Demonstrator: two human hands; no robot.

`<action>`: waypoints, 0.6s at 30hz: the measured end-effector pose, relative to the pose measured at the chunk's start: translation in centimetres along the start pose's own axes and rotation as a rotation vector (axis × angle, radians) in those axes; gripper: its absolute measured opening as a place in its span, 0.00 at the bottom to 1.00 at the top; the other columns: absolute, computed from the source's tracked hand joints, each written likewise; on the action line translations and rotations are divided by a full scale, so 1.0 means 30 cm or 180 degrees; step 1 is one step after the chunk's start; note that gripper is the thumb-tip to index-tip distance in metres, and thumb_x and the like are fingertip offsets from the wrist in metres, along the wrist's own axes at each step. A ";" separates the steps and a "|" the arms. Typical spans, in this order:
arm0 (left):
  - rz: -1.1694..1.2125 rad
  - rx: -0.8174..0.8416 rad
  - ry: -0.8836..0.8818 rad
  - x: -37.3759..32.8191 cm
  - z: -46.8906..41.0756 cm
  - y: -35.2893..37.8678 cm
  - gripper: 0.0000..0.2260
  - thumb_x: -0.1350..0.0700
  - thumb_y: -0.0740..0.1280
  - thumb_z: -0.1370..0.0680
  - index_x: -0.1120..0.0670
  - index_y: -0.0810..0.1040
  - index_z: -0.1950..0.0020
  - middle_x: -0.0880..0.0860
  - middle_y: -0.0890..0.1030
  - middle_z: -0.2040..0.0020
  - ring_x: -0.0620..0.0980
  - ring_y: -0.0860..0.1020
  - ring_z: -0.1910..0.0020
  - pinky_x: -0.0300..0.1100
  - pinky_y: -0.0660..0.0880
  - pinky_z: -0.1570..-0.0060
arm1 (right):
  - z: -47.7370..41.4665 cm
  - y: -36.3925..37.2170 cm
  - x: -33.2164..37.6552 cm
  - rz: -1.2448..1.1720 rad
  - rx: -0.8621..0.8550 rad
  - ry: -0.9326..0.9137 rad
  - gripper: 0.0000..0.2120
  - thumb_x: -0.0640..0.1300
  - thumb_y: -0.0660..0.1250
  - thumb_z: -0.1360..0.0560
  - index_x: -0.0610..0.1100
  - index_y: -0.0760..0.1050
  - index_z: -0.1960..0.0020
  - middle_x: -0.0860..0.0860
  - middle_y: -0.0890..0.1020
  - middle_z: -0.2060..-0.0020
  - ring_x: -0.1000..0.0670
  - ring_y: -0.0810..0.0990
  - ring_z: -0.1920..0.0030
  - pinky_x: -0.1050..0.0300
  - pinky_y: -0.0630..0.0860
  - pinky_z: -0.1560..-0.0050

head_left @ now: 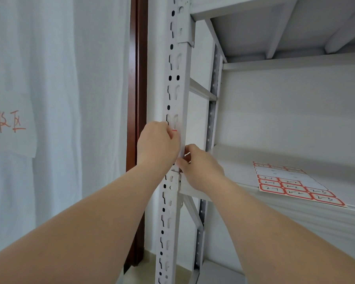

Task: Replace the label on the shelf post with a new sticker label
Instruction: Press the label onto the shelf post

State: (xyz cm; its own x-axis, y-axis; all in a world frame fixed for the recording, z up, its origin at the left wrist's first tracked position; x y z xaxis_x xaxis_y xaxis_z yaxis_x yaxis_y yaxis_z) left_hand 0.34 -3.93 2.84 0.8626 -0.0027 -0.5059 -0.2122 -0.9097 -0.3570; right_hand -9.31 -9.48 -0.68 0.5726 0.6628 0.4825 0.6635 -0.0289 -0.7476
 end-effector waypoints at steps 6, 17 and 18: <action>-0.0162 -0.0059 0.0111 0.012 0.000 0.007 0.12 0.59 0.60 0.25 0.59 0.71 0.69 0.55 0.73 0.63 0.51 0.70 0.63 0.41 0.63 0.64 | -0.001 -0.001 0.001 -0.0001 0.0016 -0.0004 0.13 0.53 0.56 0.22 0.49 0.69 0.42 0.56 0.80 0.50 0.48 0.77 0.48 0.53 0.73 0.52; -0.0059 -0.0106 0.0165 0.037 0.002 -0.002 0.08 0.64 0.60 0.26 0.64 0.73 0.64 0.57 0.74 0.61 0.55 0.73 0.60 0.42 0.66 0.67 | 0.002 -0.002 0.001 -0.0050 0.0000 0.0030 0.13 0.53 0.57 0.22 0.50 0.69 0.41 0.55 0.80 0.48 0.48 0.77 0.47 0.52 0.73 0.51; -0.0037 -0.0087 0.0145 0.042 0.001 -0.004 0.08 0.64 0.60 0.26 0.63 0.72 0.66 0.55 0.73 0.63 0.53 0.71 0.62 0.39 0.63 0.70 | 0.002 -0.003 0.001 -0.0054 0.0003 0.0035 0.13 0.53 0.57 0.22 0.50 0.69 0.41 0.55 0.80 0.48 0.48 0.77 0.47 0.53 0.72 0.51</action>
State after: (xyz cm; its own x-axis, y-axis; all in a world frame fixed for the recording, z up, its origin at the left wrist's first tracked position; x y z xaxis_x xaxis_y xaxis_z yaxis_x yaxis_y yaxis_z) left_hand 1.45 -3.83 2.21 0.8850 -0.0104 -0.4654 -0.1901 -0.9207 -0.3408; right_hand -9.38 -9.39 -0.63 0.5665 0.6549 0.5002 0.6727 -0.0170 -0.7397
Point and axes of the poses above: each hand's wrist, its own z-axis away from the middle knuckle, its own y-axis out of the palm, x = y × z, the point moved 2 cm from there along -z, towards the middle knuckle
